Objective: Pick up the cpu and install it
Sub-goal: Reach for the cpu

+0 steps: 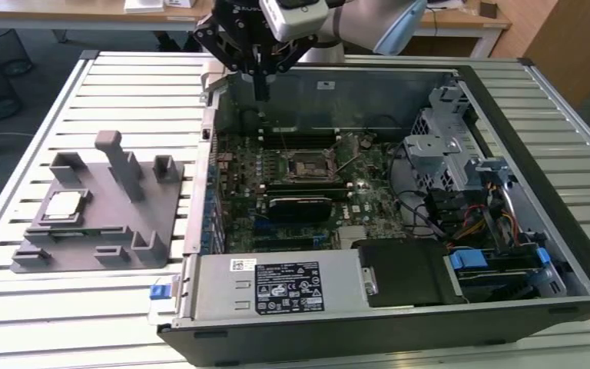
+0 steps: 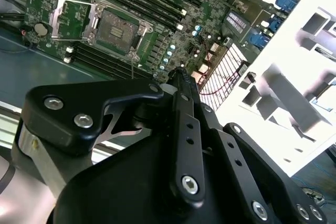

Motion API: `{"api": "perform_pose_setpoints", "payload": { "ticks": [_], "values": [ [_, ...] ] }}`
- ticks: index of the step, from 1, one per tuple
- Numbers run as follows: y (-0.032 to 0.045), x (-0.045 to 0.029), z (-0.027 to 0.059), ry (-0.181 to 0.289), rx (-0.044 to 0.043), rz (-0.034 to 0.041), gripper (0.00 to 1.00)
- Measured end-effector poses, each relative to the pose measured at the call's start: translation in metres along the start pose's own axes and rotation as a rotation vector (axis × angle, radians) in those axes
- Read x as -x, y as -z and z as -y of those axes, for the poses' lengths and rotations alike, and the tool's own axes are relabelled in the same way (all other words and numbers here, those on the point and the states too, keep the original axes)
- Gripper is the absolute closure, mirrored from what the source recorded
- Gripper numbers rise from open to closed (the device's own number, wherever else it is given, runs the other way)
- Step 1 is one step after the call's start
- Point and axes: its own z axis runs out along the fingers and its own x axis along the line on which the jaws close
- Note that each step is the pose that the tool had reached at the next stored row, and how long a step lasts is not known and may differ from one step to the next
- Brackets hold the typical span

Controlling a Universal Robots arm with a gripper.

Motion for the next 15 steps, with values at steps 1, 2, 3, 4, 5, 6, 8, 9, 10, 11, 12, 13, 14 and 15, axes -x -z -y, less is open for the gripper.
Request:
{"api": "perform_pose_setpoints", "payload": {
  "ticks": [1,2,3,4,5,6,8,9,10,11,12,13,14,15],
  "values": [
    [0.0,-0.0009,0.0001,0.0,0.0,-0.0001,0.89],
    [-0.0001,-0.0019,0.0002,0.0,0.0,-0.0001,0.89],
    [-0.0001,-0.0029,0.0002,0.0,-0.0001,-0.0001,0.89],
    [-0.0002,-0.0038,0.0003,0.0,0.0,-0.0001,0.89],
    [-0.0002,-0.0047,0.0003,0.0,0.0,-0.0001,0.89],
    [-0.0003,-0.0054,0.0004,0.0,0.0001,-0.0001,0.89],
    [-0.0003,-0.0067,0.0005,0.0,-0.0001,-0.0004,0.89],
    [-0.0004,-0.0072,0.0005,0.0,-0.0001,-0.0005,0.89],
    [-0.0005,-0.0078,0.0006,0.0,0.0,-0.0006,0.89],
    [-0.0005,-0.0085,0.0007,0.0,-0.0001,-0.0007,0.89],
    [-0.0005,-0.009,0.0007,0.0,-0.0001,-0.0008,0.89],
    [-0.0006,-0.0094,0.0007,0.0,-0.0001,-0.0009,0.89],
    [-0.0007,-0.0098,0.0008,0.0,-0.0002,-0.0009,0.89],
    [-0.0008,-0.0102,0.0008,0.0,-0.0001,-0.0009,0.89]
  ]
}}
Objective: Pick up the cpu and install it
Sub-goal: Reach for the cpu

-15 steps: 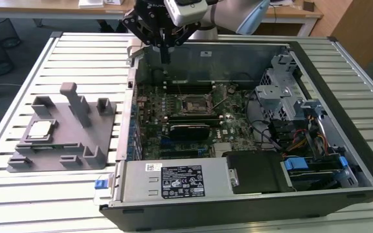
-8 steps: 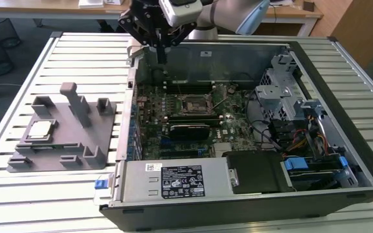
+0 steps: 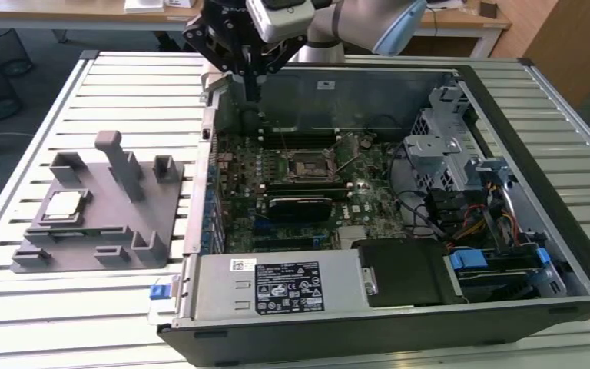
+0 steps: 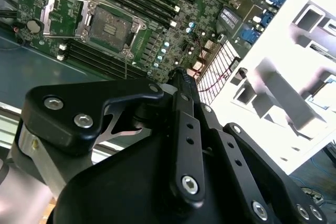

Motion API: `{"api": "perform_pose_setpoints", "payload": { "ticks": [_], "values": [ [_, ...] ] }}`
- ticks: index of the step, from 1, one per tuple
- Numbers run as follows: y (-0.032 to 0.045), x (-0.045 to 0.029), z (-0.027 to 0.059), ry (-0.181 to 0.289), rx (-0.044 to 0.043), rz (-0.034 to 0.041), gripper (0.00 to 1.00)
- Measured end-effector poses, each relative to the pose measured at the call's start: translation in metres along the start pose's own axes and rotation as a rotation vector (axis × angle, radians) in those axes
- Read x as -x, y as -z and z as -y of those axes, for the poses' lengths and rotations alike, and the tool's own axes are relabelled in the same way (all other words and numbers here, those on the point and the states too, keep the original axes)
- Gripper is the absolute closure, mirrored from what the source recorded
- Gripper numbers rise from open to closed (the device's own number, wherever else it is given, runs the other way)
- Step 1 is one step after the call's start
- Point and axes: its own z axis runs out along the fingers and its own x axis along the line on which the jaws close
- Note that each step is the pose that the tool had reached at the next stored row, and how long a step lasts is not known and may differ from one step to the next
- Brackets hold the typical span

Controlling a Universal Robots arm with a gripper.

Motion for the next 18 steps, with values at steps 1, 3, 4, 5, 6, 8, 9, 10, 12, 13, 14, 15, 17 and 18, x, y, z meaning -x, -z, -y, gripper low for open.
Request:
{"api": "perform_pose_setpoints", "payload": {
  "ticks": [1,3,4,5,6,8,9,10,12,13,14,15,17,18],
  "values": [
    [-0.0001,-0.0004,0.0,0.0,0.0,-0.0001,0.89],
    [-0.0001,-0.001,0.0001,0.0,-0.0001,-0.0002,0.89],
    [-0.0002,-0.0013,0.0001,0.0,-0.0001,-0.0003,0.89],
    [-0.0002,-0.0017,0.0002,0.0,-0.0001,-0.0003,0.89],
    [-0.0003,-0.002,0.0002,0.0,-0.0001,-0.0004,0.89],
    [-0.0004,-0.0026,0.0002,0.0,0.0,-0.0005,0.89],
    [-0.0005,-0.0028,0.0002,0.0,-0.0001,-0.0006,0.89],
    [-0.0005,-0.0031,0.0003,0.0,-0.0001,-0.0007,0.89],
    [-0.0007,-0.0038,0.0003,0.0,0.0,-0.0007,0.89],
    [-0.0008,-0.0041,0.0004,0.0,-0.0001,-0.0007,0.89],
    [-0.0008,-0.0046,0.0004,0.0,0.0,-0.0007,0.89],
    [-0.0009,-0.005,0.0004,0.0,-0.0001,-0.0008,0.89],
    [-0.001,-0.0059,0.0005,0.0,-0.0001,-0.0008,0.89],
    [-0.001,-0.0062,0.0005,0.0,-0.0001,-0.0009,0.89]
  ]
}}
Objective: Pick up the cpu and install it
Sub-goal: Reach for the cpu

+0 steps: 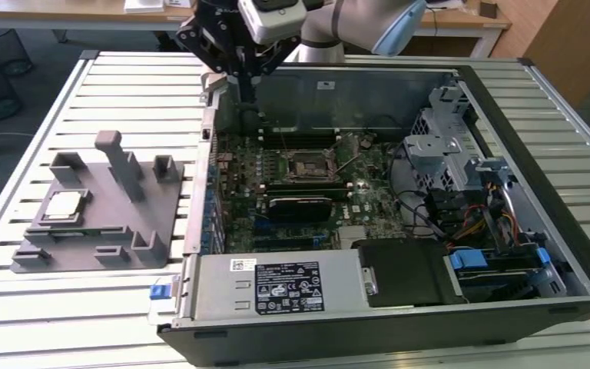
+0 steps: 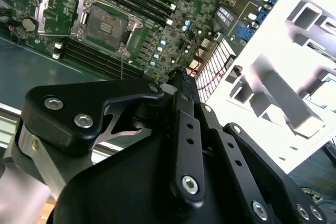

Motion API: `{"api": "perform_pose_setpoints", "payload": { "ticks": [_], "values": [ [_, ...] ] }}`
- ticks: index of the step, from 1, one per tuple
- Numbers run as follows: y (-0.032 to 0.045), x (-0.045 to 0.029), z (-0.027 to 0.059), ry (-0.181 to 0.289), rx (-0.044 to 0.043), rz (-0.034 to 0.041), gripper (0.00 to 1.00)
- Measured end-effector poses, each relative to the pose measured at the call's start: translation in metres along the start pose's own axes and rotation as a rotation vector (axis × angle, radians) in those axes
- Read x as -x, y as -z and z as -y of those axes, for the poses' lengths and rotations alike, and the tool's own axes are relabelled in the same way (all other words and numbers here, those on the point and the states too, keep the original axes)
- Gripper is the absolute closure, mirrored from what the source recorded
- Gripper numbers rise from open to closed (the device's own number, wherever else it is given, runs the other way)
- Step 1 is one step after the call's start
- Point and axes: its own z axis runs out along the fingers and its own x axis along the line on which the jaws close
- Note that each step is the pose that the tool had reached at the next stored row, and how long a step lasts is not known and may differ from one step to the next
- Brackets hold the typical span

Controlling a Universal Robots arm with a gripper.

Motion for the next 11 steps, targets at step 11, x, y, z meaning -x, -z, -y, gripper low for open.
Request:
{"api": "perform_pose_setpoints", "payload": {
  "ticks": [11],
  "values": [
    [-0.0005,-0.0034,0.0003,0.0,0.0,-0.0002,0.89]
  ]
}}
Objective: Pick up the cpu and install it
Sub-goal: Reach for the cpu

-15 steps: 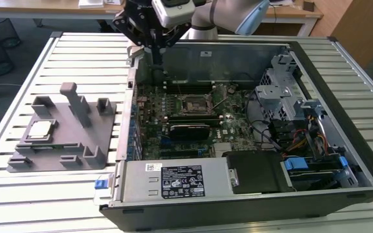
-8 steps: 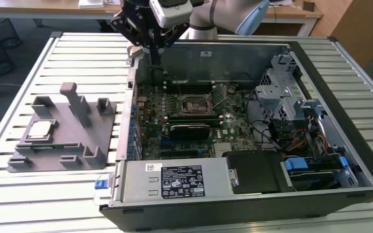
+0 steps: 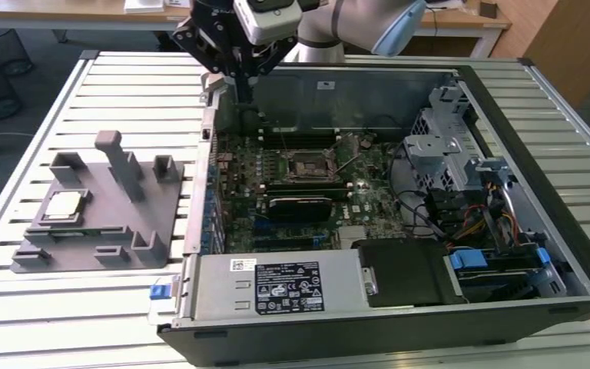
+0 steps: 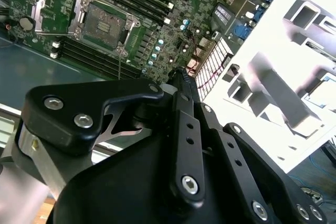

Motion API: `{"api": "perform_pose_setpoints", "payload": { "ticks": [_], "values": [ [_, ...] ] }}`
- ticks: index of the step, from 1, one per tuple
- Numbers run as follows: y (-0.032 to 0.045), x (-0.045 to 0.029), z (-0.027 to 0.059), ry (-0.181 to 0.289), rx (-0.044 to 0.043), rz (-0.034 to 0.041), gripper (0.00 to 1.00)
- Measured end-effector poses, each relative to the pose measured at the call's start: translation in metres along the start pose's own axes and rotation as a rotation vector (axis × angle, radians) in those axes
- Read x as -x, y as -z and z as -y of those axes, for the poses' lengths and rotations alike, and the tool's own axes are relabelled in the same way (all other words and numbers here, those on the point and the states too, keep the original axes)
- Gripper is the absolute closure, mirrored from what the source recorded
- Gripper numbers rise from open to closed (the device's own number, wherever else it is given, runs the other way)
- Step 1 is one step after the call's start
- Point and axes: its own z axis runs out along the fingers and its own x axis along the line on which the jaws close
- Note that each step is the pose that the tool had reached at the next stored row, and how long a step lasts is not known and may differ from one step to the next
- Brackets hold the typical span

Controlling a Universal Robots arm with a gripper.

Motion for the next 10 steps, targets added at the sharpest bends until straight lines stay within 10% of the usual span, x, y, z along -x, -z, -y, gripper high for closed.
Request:
{"api": "perform_pose_setpoints", "payload": {
  "ticks": [10],
  "values": [
    [-0.0005,-0.0024,0.0002,0.0,0.0,-0.0001,0.89]
  ]
}}
